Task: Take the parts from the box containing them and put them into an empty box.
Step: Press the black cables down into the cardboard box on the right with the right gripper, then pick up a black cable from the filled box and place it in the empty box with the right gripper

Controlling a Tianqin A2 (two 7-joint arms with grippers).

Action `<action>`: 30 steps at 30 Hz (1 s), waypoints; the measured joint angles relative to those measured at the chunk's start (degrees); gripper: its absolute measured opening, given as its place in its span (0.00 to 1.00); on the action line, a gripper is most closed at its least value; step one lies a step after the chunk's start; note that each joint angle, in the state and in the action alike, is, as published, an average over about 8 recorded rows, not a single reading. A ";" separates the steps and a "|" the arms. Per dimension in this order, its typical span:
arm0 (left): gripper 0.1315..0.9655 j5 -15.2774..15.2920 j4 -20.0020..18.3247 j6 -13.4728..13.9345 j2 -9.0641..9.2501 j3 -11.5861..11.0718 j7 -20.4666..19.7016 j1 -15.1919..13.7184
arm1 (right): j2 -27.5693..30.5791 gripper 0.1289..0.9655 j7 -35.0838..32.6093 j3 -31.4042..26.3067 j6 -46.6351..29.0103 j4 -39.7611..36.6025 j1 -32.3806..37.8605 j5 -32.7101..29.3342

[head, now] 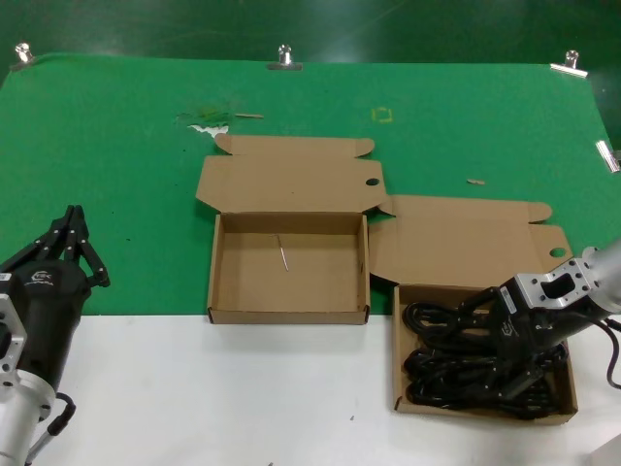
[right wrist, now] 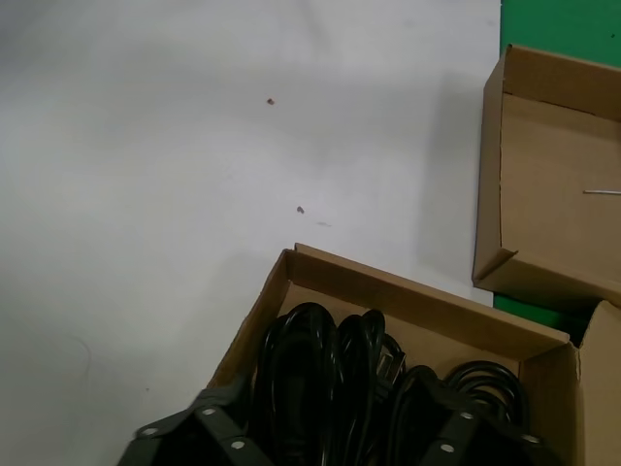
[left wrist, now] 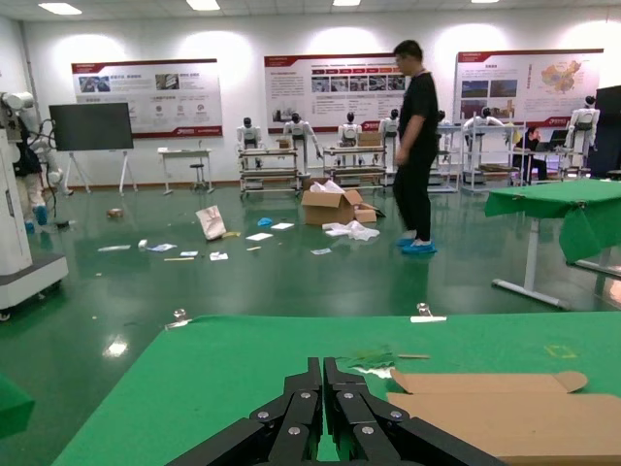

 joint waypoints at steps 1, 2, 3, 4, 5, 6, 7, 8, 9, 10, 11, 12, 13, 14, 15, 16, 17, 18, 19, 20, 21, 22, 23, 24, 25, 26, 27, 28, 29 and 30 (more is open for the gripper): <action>0.02 0.00 0.00 0.00 0.00 0.00 0.00 0.00 | 0.00 0.64 0.00 0.06 0.04 -0.01 0.01 -0.03; 0.02 0.00 0.00 0.00 0.00 0.00 0.00 0.00 | 0.00 0.61 0.00 0.12 0.08 -0.03 0.03 -0.06; 0.02 0.00 0.00 0.00 0.00 0.00 0.00 0.00 | 0.01 0.61 0.00 0.17 0.12 -0.05 0.05 -0.09; 0.02 0.00 0.00 0.00 0.00 0.00 0.00 0.00 | 0.02 0.58 -0.01 0.21 0.15 -0.06 0.06 -0.12; 0.02 0.00 0.00 0.00 0.00 0.00 0.00 0.00 | 0.04 0.55 -0.02 0.26 0.17 -0.07 0.07 -0.15; 0.02 0.00 0.00 0.00 0.00 0.00 0.00 0.00 | 0.07 0.52 -0.02 0.30 0.17 -0.07 0.08 -0.18; 0.02 0.00 0.00 0.00 0.00 0.00 0.00 0.00 | 0.11 0.49 -0.03 0.34 0.17 -0.05 0.08 -0.20; 0.02 0.00 0.00 0.00 0.00 0.00 0.00 0.00 | 0.14 0.46 -0.03 0.39 0.17 -0.03 0.07 -0.22; 0.02 0.00 0.00 0.00 0.00 0.00 0.00 0.00 | 0.19 0.42 -0.03 0.43 0.15 0.00 0.06 -0.23; 0.02 0.00 0.00 0.00 0.00 0.00 0.00 0.00 | 0.23 0.39 -0.02 0.48 0.13 0.04 0.04 -0.24; 0.02 0.00 0.00 0.00 0.00 0.00 0.00 0.00 | 0.27 0.36 -0.01 0.53 0.11 0.08 0.02 -0.25; 0.02 0.00 0.00 0.00 0.00 0.00 0.00 0.00 | 0.32 0.36 0.00 0.57 0.09 0.12 0.00 -0.26; 0.02 0.00 0.00 0.00 0.00 0.00 0.00 0.00 | 0.36 0.34 0.01 0.62 0.08 0.16 -0.02 -0.27; 0.02 0.00 0.00 0.00 0.00 0.00 0.00 0.00 | 0.40 0.31 0.03 0.66 0.06 0.20 -0.04 -0.27; 0.02 0.00 0.00 0.00 0.00 0.00 0.00 0.00 | 0.44 0.29 0.04 0.71 0.05 0.23 -0.07 -0.28; 0.02 0.00 0.00 0.00 0.00 0.00 0.00 0.00 | 0.47 0.27 0.05 0.75 0.04 0.26 -0.09 -0.29; 0.02 0.00 0.00 0.00 0.00 0.00 0.00 0.00 | 0.51 0.25 0.07 0.79 0.03 0.30 -0.11 -0.29; 0.02 0.00 0.00 0.00 0.00 0.00 0.00 0.00 | 0.54 0.22 0.09 0.82 0.01 0.34 -0.14 -0.30; 0.02 0.00 0.00 0.00 0.00 0.00 0.00 0.00 | 0.57 0.20 0.11 0.86 -0.01 0.39 -0.17 -0.31; 0.02 0.00 0.00 0.00 0.00 0.00 0.00 0.00 | 0.60 0.18 0.14 0.89 -0.05 0.46 -0.20 -0.32; 0.02 0.00 0.00 0.00 0.00 0.00 0.00 0.00 | 0.63 0.18 0.19 0.92 -0.10 0.55 -0.25 -0.32; 0.02 0.00 0.00 0.00 0.00 0.00 0.00 0.00 | 0.68 0.17 0.29 0.96 -0.20 0.73 -0.31 -0.32; 0.02 0.00 0.00 0.00 0.00 0.00 0.00 0.00 | 0.75 0.17 0.44 0.99 -0.34 0.98 -0.40 -0.31; 0.02 0.00 0.00 0.00 0.00 0.00 0.00 0.00 | 0.85 0.16 0.66 1.01 -0.52 1.33 -0.52 -0.29; 0.02 0.00 0.00 0.00 0.00 0.00 0.00 0.00 | 1.01 0.16 1.03 1.05 -0.79 1.91 -0.69 -0.25; 0.02 0.00 0.00 0.00 0.00 0.00 0.00 0.00 | 1.23 0.16 1.52 1.08 -1.12 2.67 -0.91 -0.19; 0.02 0.00 0.00 0.00 0.00 0.00 0.00 0.00 | 1.49 0.15 2.14 1.11 -1.51 3.61 -1.17 -0.12; 0.02 0.00 0.00 0.00 0.00 0.00 0.00 0.00 | 1.85 0.15 2.90 1.15 -1.96 4.83 -1.49 -0.02; 0.02 0.00 0.00 0.00 0.00 0.00 0.00 0.00 | 2.27 0.14 3.86 1.20 -2.49 6.25 -1.84 0.12; 0.02 0.00 0.00 0.00 0.00 0.00 0.00 0.00 | 2.74 0.14 4.93 1.25 -3.05 7.80 -2.21 0.27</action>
